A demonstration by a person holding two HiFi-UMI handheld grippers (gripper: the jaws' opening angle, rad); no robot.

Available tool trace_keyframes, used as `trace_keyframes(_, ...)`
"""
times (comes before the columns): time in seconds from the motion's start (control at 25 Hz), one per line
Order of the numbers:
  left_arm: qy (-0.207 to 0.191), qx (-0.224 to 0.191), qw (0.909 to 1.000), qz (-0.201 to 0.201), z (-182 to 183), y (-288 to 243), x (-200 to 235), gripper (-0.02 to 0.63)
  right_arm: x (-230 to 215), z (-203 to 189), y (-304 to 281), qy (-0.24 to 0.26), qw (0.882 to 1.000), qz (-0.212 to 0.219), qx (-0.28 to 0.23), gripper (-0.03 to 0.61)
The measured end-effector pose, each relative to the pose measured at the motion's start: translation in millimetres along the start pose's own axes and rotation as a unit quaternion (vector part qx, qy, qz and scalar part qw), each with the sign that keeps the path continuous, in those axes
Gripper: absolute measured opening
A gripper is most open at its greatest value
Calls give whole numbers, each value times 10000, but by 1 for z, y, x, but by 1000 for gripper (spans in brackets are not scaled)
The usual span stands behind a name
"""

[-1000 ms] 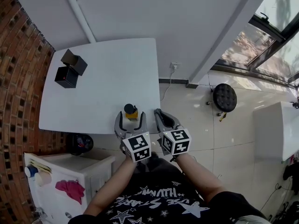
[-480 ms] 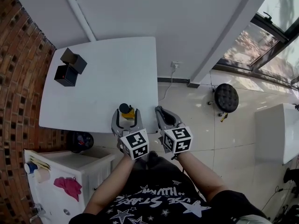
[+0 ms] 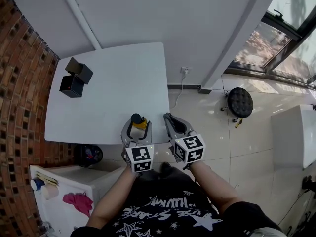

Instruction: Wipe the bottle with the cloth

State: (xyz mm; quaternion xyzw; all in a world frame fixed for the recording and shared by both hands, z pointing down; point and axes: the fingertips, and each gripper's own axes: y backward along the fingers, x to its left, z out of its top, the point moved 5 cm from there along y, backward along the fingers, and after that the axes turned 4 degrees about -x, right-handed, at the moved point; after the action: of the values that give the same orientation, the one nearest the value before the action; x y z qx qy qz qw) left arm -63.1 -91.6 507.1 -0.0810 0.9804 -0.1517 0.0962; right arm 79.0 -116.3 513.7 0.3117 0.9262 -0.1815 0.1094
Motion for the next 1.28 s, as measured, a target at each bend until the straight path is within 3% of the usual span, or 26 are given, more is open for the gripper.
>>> trace_keyframes(0.12, -174, -171, 9983, -536, -1, 1, 0, 264, 12, 11, -1, 82, 9997, 179, -150, 37)
trace_keyframes(0.28, -358, -348, 9911, -1235, -1, 3, -2, 264, 33, 26, -3, 35, 9967, 780, -239, 37)
trace_keyframes(0.6, -675, -697, 9660, -2395, -3, 6, 2, 264, 57, 38, -10, 120, 9831, 1825, 70, 37)
trace_keyframes(0.88, -706, -825, 9443, -3108, -4, 6, 5, 261, 59, 33, -14, 35, 9834, 1802, 230, 37)
trace_keyframes(1.12, -927, -818, 9110, -3933, 4, 8, 7, 259, 64, 31, -16, -130, 9848, 1718, 229, 37)
trace_keyframes(1.28, -1011, -753, 8993, -4188, 7, 8, 8, 259, 61, 35, -15, -235, 9891, 1448, 112, 37)
